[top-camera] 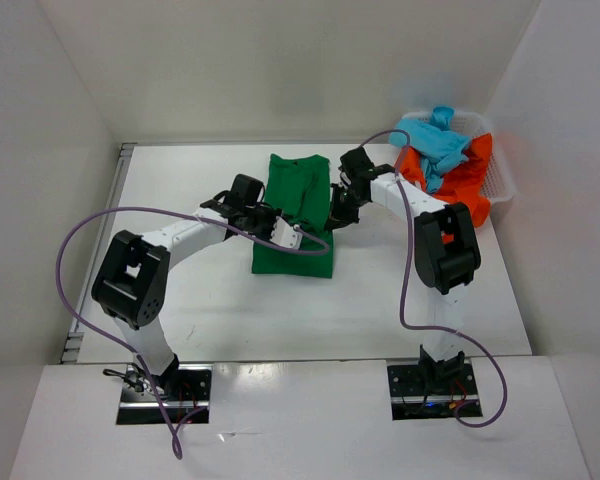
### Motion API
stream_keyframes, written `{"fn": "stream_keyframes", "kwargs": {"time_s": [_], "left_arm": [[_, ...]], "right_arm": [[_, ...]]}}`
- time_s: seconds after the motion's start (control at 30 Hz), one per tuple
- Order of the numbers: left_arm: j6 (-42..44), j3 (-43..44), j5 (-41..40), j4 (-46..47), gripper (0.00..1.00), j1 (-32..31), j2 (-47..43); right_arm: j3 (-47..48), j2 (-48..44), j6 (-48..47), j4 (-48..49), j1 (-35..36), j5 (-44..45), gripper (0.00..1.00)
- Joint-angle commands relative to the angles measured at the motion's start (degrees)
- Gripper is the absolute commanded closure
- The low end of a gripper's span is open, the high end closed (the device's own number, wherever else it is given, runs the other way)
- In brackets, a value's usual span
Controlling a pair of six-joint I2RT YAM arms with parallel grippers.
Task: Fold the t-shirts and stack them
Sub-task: Fold the folded rectangular tshirt in 1/3 of the way
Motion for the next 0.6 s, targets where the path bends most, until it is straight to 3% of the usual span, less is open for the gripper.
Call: {"fn": "stream_keyframes", "kwargs": {"time_s": [0.0,0.13,0.23,0.37,0.43,0.57], "left_arm": [[-0.6,2.9,3.2,3.6,0.85,0.6,2.0],[-0.6,2.9,3.8,5.4,0.83,0.6,3.5],[-0.1,2.9,3.8,5.4,0.83,1.1,4.6],[-1.2,2.9,3.1,7.5,0.74,1.8,5.2],[-2.3,2.3,0.2,9.0,0.51,2.5,5.2],[-5.6,1.1,-5.4,16.5,0.18,3.6,5.2]], "right_arm": [[3.9,2.3,-2.1,-1.2,-0.6,-2.2,1.0],[5.0,5.1,-2.6,-0.6,-1.1,-3.6,0.98],[7.5,7.2,-4.0,0.0,-1.1,-4.7,0.9],[10.1,9.6,-4.7,-1.2,-1.6,-4.1,0.62],[11.3,9.7,-4.7,-1.2,-3.2,-2.9,0.55],[13.0,7.6,-4.0,-0.6,-6.5,-2.4,0.47]]}}
